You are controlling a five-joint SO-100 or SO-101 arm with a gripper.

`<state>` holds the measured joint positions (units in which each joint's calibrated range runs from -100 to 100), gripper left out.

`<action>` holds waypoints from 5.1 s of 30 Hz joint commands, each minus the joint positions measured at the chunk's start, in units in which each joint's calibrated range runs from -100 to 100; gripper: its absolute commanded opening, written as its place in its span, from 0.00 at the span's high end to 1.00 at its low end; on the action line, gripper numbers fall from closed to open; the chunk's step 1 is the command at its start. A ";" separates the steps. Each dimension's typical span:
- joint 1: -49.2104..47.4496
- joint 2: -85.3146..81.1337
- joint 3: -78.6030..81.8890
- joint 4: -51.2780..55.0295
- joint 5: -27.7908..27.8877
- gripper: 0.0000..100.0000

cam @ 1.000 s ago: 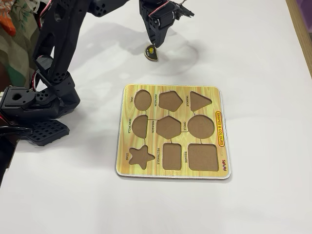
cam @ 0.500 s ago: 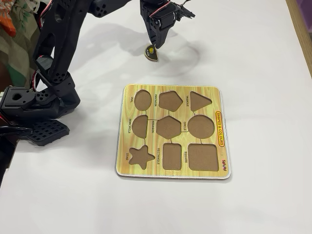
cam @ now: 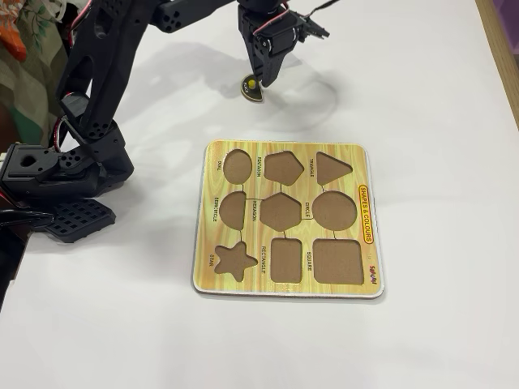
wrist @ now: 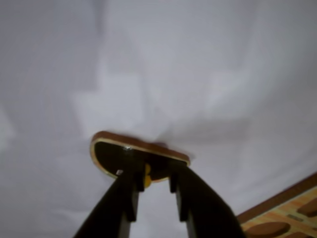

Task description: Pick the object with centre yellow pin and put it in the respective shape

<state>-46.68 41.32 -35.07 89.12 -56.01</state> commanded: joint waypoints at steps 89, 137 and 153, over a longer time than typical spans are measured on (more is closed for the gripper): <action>31.93 -52.70 55.58 -0.61 10.50 0.99; 58.50 -63.67 72.03 -7.35 24.68 0.99; 58.50 -55.55 71.85 -11.85 24.47 0.99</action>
<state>11.97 -14.52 38.31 78.49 -31.36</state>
